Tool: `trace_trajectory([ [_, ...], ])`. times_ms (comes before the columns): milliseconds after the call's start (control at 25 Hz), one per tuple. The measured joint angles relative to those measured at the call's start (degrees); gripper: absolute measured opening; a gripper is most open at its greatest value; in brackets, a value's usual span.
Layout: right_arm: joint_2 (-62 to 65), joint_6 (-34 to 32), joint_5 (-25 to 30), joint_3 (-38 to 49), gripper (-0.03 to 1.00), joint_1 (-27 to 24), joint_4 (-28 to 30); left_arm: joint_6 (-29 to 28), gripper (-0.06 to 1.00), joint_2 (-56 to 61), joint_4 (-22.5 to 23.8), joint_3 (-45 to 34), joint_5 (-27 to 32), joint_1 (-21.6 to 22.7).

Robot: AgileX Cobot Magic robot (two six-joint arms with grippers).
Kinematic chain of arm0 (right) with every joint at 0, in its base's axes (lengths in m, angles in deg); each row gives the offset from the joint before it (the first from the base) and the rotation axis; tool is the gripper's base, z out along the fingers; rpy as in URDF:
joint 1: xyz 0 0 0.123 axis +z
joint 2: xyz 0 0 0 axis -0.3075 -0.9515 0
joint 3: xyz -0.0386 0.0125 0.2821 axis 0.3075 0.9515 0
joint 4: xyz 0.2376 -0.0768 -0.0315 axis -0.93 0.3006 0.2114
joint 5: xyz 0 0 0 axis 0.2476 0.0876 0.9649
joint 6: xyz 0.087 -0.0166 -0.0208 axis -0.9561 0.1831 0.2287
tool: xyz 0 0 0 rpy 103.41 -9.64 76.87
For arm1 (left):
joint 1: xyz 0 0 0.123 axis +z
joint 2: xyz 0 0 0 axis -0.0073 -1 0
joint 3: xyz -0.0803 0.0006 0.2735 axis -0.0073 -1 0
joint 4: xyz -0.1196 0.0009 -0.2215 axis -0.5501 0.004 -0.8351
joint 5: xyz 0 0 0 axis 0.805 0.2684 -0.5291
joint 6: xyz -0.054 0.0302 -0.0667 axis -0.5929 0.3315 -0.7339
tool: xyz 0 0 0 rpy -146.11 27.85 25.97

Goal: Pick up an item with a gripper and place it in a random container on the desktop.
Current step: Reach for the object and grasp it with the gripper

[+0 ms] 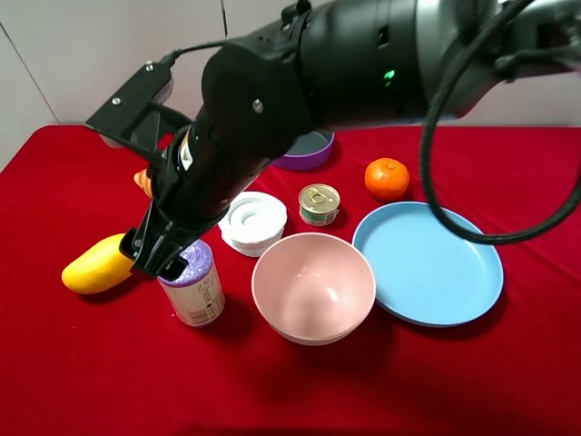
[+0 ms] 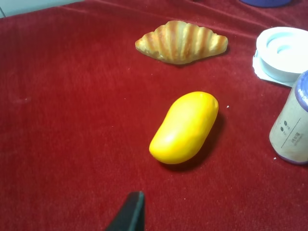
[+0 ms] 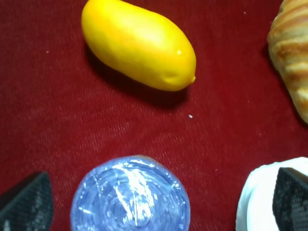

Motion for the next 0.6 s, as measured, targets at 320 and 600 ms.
trace_trajectory([
  [320, -2.6, 0.3, -0.9, -0.2, 0.69, 0.0, -3.0, 0.0, 0.98, 0.0, 0.0, 0.0, 0.0, 0.0],
  [600, -4.1, 0.7, -0.7, -0.2, 0.69, 0.0, -4.5, 0.0, 0.98, 0.0, 0.0, 0.0, 0.0, 0.0],
])
